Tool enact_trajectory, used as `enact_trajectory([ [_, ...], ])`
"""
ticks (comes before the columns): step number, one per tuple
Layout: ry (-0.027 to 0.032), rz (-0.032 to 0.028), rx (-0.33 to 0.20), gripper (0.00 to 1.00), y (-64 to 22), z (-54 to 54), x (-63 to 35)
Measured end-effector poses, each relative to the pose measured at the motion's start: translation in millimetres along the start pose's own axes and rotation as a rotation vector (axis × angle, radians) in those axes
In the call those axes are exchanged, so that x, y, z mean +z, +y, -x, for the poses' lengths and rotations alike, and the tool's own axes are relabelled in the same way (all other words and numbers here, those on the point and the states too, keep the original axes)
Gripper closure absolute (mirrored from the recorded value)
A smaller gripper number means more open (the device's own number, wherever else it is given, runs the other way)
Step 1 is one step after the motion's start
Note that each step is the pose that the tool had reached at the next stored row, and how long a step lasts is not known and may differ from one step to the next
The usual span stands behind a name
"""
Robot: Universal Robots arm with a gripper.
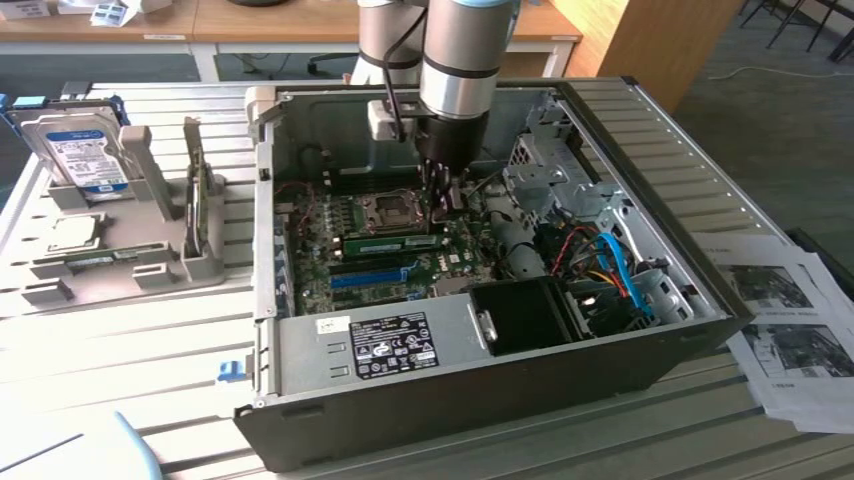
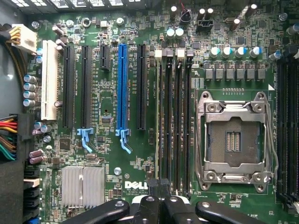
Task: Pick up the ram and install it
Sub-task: 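Press down the ram until it locks into place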
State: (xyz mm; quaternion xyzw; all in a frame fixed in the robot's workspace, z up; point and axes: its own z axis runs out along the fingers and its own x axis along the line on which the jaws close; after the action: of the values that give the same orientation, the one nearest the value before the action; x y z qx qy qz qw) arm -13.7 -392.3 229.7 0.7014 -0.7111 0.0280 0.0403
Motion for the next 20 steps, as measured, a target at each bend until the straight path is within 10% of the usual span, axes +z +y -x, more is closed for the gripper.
enact_trajectory([
  [12,-0.0001,-0.0001,0.0,0.91,0.2,-0.1,-1.6],
  [20,0.0,-0.0003,0.0,0.91,18.7,-0.4,-1.3],
])
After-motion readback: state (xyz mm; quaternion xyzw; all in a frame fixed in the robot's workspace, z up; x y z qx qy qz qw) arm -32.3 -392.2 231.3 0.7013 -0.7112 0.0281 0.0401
